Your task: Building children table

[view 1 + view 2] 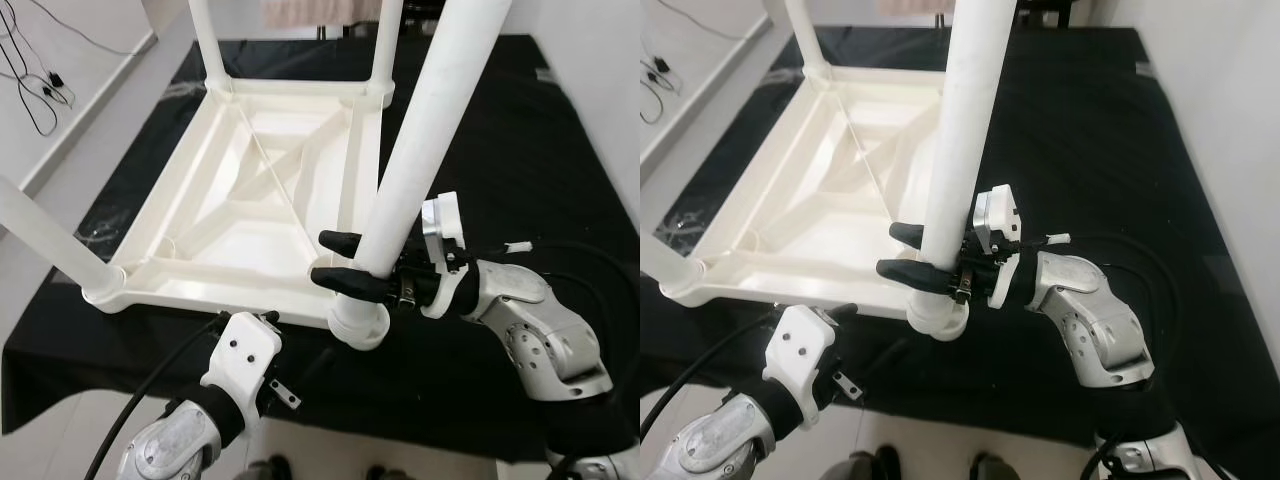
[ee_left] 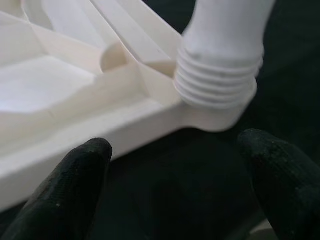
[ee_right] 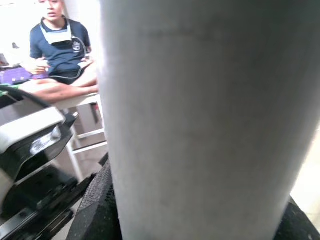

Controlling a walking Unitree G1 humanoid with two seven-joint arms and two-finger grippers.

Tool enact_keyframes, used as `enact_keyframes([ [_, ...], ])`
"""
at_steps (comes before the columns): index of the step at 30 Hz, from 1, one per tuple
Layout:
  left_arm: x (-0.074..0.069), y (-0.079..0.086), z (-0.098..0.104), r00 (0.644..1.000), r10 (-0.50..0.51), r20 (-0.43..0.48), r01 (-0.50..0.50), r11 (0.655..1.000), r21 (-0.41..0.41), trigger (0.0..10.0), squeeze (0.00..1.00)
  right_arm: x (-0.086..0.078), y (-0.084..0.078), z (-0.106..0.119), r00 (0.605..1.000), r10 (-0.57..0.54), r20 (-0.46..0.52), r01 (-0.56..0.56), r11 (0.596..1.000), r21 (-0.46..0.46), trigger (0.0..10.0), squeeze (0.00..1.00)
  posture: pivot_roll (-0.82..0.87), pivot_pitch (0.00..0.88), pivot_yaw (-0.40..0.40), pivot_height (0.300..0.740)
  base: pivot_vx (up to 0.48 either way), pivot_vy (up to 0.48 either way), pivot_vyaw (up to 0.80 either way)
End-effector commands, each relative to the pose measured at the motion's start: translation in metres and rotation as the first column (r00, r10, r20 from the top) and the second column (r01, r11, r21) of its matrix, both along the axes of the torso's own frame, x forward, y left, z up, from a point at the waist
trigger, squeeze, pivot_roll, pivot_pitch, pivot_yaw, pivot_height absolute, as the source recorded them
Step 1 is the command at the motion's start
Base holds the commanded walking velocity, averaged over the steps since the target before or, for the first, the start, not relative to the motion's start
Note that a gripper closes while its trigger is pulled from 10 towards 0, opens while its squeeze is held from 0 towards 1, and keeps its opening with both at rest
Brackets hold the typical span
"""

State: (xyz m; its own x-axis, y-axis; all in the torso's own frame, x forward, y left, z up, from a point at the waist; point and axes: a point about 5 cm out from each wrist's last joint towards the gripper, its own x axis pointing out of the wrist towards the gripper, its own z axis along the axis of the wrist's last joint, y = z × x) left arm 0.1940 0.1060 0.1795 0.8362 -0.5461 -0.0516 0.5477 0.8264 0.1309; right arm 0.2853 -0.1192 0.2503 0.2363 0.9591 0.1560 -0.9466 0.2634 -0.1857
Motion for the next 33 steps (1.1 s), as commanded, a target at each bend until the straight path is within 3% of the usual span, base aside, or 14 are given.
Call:
enact_keyframes([
  [1, 0.001, 0.003, -0.004, 1.000, 0.023, -0.018, -0.024, 1.000, -0.013, 10.0, 0.00, 0.004, 0.000, -0.006, 0.999, -0.041, -0.009, 0.041, 0.999, -0.011, 10.0, 0.00, 0.00, 0.252, 0.023, 0.740, 0.000, 0.000, 0.00],
  [11, 0.012, 0.019, 0.005, 0.989, 0.145, 0.007, -0.144, 0.986, -0.089, 10.0, 0.00, 0.016, 0.001, -0.003, 0.986, -0.164, 0.010, 0.163, 0.986, 0.022, 10.0, 0.00, 0.00, 0.248, 0.019, 0.740, 0.000, 0.000, 0.00],
  [24, 0.018, 0.029, 0.009, 0.985, 0.169, 0.033, -0.167, 0.984, -0.068, 10.0, 0.00, 0.027, 0.006, -0.002, 0.969, -0.246, 0.013, 0.246, 0.968, 0.052, 10.0, 0.00, 0.00, 0.251, 0.014, 0.740, 0.000, 0.000, 0.00],
  [29, 0.017, 0.028, 0.008, 0.991, 0.128, 0.037, -0.127, 0.991, -0.033, 10.0, 0.00, 0.030, 0.006, -0.002, 0.965, -0.263, 0.014, 0.262, 0.964, 0.049, 10.0, 0.00, 0.00, 0.255, 0.010, 0.740, 0.000, 0.000, 0.00],
  [33, 0.012, 0.024, 0.005, 0.999, 0.037, 0.028, -0.038, 0.999, 0.037, 10.0, 0.00, 0.033, 0.005, -0.002, 0.967, -0.254, 0.008, 0.254, 0.966, 0.047, 10.0, 0.00, 0.01, 0.256, 0.008, 0.740, 0.000, 0.000, 0.00],
])
